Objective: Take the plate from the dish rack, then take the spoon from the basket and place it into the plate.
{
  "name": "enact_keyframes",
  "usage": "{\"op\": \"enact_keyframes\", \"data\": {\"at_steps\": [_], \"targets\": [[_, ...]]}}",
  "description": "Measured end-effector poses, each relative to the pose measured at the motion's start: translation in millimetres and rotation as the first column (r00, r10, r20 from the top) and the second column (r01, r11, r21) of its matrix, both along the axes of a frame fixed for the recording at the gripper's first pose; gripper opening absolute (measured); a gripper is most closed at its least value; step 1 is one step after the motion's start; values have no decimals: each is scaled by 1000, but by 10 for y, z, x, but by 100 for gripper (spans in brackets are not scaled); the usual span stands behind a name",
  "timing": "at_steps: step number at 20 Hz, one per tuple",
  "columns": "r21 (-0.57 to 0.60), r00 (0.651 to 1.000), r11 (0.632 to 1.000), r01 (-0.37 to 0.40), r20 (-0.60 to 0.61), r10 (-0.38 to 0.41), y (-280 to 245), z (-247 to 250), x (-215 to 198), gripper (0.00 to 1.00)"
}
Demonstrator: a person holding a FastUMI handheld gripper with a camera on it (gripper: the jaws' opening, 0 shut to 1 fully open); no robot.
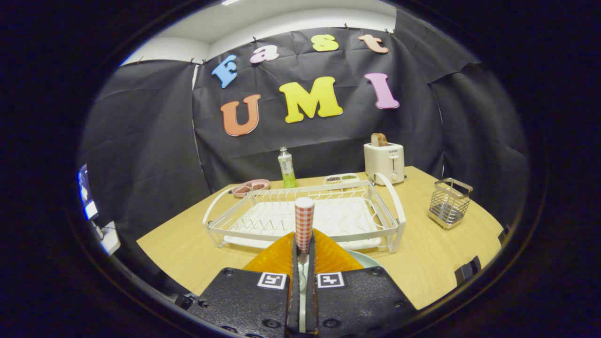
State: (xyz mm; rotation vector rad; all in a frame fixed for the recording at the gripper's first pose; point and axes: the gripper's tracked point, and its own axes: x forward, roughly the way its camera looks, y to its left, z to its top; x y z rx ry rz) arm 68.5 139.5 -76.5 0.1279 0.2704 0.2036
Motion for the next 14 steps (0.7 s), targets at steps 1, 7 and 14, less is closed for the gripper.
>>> {"op": "enact_keyframes", "data": {"at_steps": [1,7,14], "targets": [[-1,1000,1000,3,-5,-3,-1,-25,4,11],[-34,1000,999,-4,-5,4,6,-40,22,17],[-30,995,997,72,67,-70,-365,176,-5,49]]}}
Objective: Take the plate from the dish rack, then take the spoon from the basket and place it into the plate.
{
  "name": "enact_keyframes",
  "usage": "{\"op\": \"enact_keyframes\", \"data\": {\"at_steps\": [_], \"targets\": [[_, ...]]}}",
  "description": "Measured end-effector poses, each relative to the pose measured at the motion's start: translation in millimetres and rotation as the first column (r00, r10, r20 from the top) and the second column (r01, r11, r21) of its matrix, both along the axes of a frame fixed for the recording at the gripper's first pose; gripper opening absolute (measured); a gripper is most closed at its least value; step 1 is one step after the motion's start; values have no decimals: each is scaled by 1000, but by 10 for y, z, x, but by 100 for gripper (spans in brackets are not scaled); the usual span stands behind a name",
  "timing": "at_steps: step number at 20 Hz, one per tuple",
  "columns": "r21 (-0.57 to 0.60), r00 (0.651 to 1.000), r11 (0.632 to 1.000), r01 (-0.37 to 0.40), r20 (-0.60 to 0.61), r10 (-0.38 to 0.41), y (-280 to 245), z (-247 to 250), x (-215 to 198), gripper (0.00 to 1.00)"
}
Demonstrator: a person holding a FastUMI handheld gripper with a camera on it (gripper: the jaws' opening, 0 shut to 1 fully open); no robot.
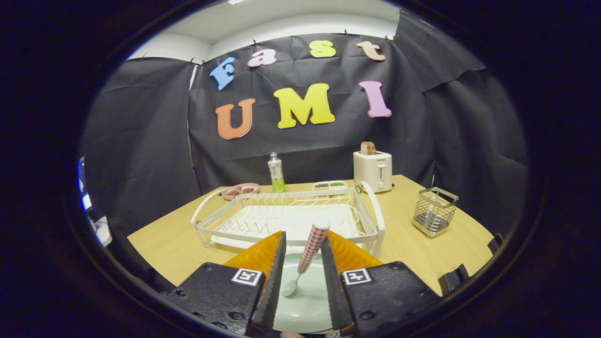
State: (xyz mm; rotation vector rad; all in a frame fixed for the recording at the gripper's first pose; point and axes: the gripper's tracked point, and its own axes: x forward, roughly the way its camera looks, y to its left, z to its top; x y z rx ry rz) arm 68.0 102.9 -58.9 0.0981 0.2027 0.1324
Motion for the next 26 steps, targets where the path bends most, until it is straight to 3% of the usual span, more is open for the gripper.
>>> {"op": "enact_keyframes", "data": {"at_steps": [3,7,11,20,26], "targets": [[7,998,999,42,35,-42,-233,115,-6,76],[6,994,998,65,90,-65,-408,300,-31,90],[-23,990,997,74,119,-71,-543,454,-143,94],[-77,960,977,198,216,-177,-1234,837,-542,94],[-74,954,981,182,254,-158,-1165,822,-856,94]]}}
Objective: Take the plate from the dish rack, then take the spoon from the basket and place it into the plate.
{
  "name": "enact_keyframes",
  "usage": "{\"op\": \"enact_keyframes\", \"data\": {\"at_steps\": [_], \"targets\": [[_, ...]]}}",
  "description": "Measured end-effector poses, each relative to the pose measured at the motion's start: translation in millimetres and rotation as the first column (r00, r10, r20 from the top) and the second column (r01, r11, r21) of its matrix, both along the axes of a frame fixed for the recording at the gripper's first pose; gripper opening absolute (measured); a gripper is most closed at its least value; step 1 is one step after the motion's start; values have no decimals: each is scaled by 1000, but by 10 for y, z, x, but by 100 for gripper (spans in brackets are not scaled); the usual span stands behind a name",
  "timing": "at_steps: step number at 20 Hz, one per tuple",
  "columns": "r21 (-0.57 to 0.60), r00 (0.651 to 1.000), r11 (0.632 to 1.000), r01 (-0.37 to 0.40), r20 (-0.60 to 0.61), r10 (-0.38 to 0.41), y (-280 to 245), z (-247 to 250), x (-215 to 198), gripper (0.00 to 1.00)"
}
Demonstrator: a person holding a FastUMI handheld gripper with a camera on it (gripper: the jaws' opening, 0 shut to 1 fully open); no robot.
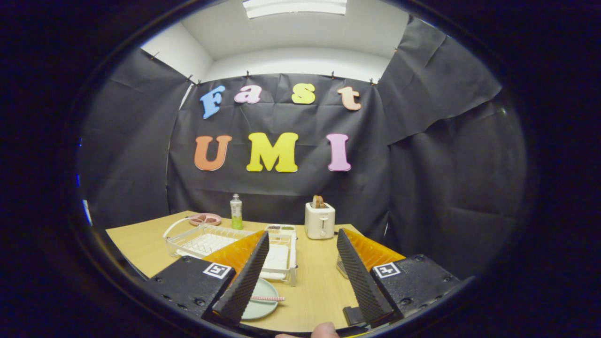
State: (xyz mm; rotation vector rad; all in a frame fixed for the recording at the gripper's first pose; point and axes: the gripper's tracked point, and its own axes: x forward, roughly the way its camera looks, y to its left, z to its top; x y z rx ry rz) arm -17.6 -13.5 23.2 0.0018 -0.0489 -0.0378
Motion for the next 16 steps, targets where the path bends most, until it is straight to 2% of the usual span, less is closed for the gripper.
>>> {"op": "enact_keyframes", "data": {"at_steps": [9,16], "targets": [[24,999,1000,-7,51,6,169,41,-371,94],[-26,998,1000,10,58,-9,204,105,-533,94]]}}
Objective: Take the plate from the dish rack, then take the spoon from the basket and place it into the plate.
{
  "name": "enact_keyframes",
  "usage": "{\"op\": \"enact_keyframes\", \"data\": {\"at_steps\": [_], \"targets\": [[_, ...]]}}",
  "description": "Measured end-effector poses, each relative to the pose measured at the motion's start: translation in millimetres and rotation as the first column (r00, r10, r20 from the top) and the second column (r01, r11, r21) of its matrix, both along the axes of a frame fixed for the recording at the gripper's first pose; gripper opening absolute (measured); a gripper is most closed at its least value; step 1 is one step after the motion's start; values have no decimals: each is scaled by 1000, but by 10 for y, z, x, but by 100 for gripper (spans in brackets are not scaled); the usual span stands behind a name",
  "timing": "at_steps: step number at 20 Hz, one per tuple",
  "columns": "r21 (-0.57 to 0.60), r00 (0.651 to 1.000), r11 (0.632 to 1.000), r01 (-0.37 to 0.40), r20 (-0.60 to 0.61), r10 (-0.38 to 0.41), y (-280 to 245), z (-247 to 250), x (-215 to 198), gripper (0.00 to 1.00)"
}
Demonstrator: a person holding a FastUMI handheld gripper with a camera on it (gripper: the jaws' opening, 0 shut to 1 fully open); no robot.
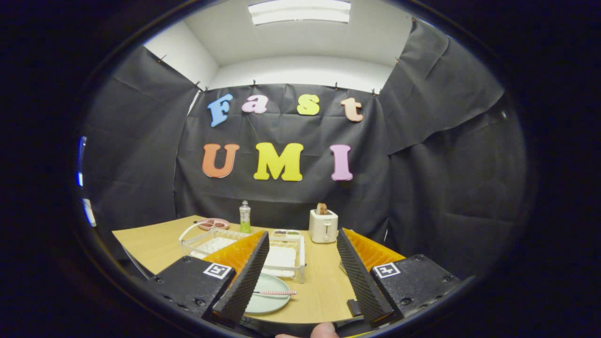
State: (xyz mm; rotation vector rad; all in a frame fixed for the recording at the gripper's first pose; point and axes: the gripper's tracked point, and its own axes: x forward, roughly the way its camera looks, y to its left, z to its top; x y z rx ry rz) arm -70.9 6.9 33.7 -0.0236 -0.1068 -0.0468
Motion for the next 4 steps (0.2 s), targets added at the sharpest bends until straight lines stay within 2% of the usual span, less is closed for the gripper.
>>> {"op": "enact_keyframes", "data": {"at_steps": [4], "targets": [[-6,1000,1000,-1,-11,1,39,-33,-10,94]]}}
